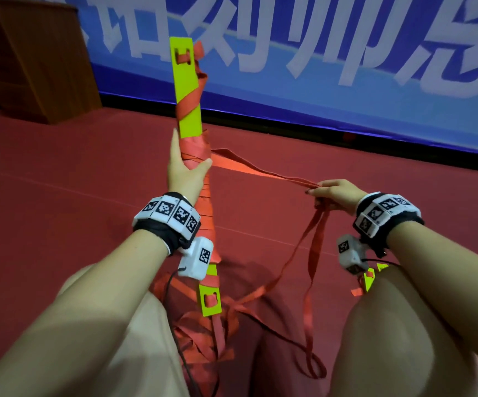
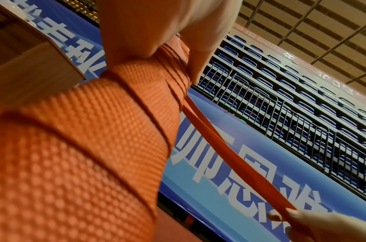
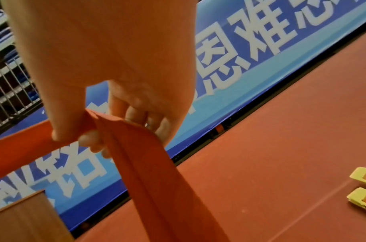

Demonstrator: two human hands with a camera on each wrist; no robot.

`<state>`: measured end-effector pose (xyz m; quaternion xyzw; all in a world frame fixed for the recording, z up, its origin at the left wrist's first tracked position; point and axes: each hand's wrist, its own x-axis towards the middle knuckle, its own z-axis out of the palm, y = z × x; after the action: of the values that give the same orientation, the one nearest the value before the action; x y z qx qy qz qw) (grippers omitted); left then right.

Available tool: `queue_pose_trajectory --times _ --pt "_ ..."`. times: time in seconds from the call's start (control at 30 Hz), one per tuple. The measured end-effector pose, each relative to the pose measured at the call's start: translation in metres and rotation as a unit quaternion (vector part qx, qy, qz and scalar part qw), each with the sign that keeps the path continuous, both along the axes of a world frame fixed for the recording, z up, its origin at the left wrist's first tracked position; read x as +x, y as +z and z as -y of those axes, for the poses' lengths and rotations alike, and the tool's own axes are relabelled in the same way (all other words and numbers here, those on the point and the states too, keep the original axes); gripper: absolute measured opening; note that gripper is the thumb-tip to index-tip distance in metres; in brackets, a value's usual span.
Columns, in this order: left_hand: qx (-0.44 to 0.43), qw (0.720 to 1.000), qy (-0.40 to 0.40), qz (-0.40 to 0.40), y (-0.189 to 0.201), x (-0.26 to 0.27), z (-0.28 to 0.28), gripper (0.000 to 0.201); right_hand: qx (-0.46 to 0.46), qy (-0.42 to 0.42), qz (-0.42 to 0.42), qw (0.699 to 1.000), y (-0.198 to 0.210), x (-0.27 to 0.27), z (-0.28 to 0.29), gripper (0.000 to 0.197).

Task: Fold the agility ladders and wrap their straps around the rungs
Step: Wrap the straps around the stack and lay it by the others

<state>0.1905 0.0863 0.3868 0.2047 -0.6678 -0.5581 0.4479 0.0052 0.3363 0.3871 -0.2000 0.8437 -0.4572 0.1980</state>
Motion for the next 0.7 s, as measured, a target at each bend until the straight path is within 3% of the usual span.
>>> queue_pose_trajectory --times 0.13,0.2,0.3,0.37,0.47,0.57,0.7 --pt "0.013 1.000 -0.008 -0.004 0.001 0.002 -0.002 0.084 -0.079 -0.004 0.029 0.996 0.011 0.002 -0.014 0.006" --pt "0.012 0.999 -0.034 -0.011 0.004 0.004 -0.008 0.082 -0.011 0.016 -0.006 1.000 0.010 0.004 -0.014 0.006" --pt "0.008 0.995 -0.092 -0.021 0.008 0.006 -0.021 0.082 0.141 0.080 -0.027 0.986 0.003 0.010 -0.003 0.024" --pt "0.001 0.991 -0.131 -0.022 0.010 0.006 -0.031 0.083 0.160 0.121 -0.016 0.980 0.001 0.022 0.009 0.037" --pt "-0.015 0.982 -0.187 -0.017 0.013 0.008 -0.044 0.083 0.016 0.138 -0.017 0.990 0.008 0.043 0.033 0.046" --pt "-0.041 0.975 -0.217 -0.015 0.013 0.009 -0.052 0.087 -0.153 0.147 0.031 0.977 0.022 0.063 0.058 0.039" --pt "-0.045 0.971 -0.233 -0.014 0.012 0.010 -0.048 0.091 -0.232 0.213 0.109 0.943 0.021 0.081 0.080 0.027"
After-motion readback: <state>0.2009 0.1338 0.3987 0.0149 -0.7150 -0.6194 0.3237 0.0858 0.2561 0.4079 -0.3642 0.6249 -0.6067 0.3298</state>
